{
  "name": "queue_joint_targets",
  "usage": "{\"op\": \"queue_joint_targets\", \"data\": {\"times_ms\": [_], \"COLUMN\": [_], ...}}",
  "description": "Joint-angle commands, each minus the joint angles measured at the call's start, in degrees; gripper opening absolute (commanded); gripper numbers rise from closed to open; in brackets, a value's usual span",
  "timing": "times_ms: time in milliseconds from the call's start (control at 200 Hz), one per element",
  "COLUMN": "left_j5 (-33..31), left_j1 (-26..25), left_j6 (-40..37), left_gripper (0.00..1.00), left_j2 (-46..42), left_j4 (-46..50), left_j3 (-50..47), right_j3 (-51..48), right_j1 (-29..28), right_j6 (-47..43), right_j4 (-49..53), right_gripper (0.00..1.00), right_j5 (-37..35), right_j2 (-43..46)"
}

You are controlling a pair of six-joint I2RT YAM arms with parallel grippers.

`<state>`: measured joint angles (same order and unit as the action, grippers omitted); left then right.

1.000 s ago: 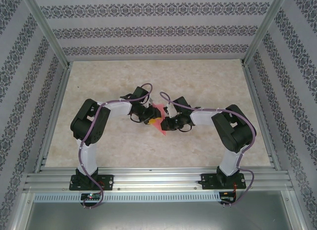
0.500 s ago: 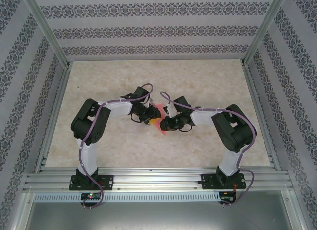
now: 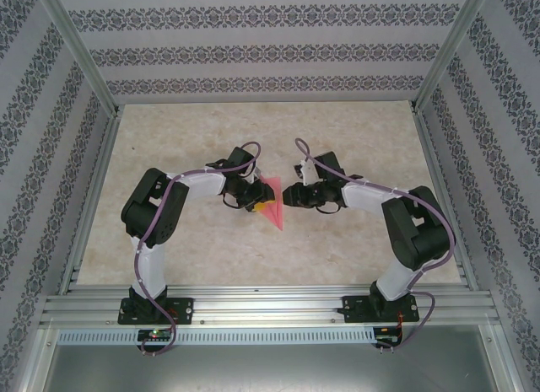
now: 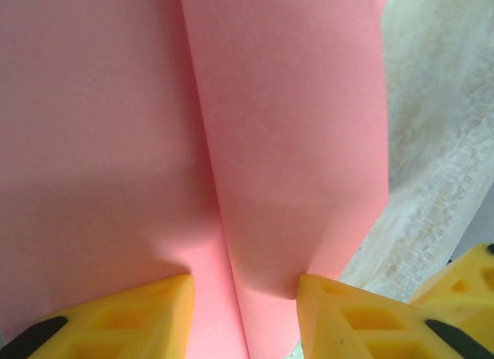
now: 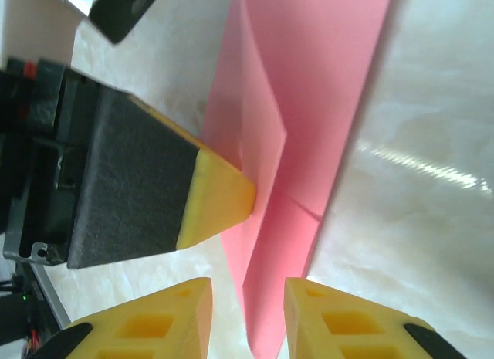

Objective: Fold a paper plane with a square sheet of paper (fold left side to right side)
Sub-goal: Fourth fold the wing at the center of the table.

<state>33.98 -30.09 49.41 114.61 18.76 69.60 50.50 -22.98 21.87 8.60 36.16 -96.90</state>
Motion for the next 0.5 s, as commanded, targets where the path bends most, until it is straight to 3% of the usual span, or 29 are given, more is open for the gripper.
{"op": "queue_joint_targets", "data": {"times_ms": [0, 260, 495], "left_j5": [-4.0, -4.1, -4.2], "left_j1": [-0.6, -0.8, -0.8], "left_j6": [-0.8, -0.7, -0.9], "left_gripper": [0.42, 0.42, 0.42], "left_j2": [2.4, 2.5, 2.7], "left_j4": [2.5, 2.4, 2.8], "left_j3": [-0.3, -0.3, 0.2], "right_j3": [0.9, 4.1, 5.8], "right_j1": [1.5, 1.6, 0.9], "right_j6": [3.2, 9.9, 10.3], "right_j4": [-2.4, -8.8, -9.5], "right_gripper": [0.31, 0.3, 0.3], "right_j5": [2.2, 5.3, 5.7], "right_j2": [-0.7, -6.6, -9.7]}}
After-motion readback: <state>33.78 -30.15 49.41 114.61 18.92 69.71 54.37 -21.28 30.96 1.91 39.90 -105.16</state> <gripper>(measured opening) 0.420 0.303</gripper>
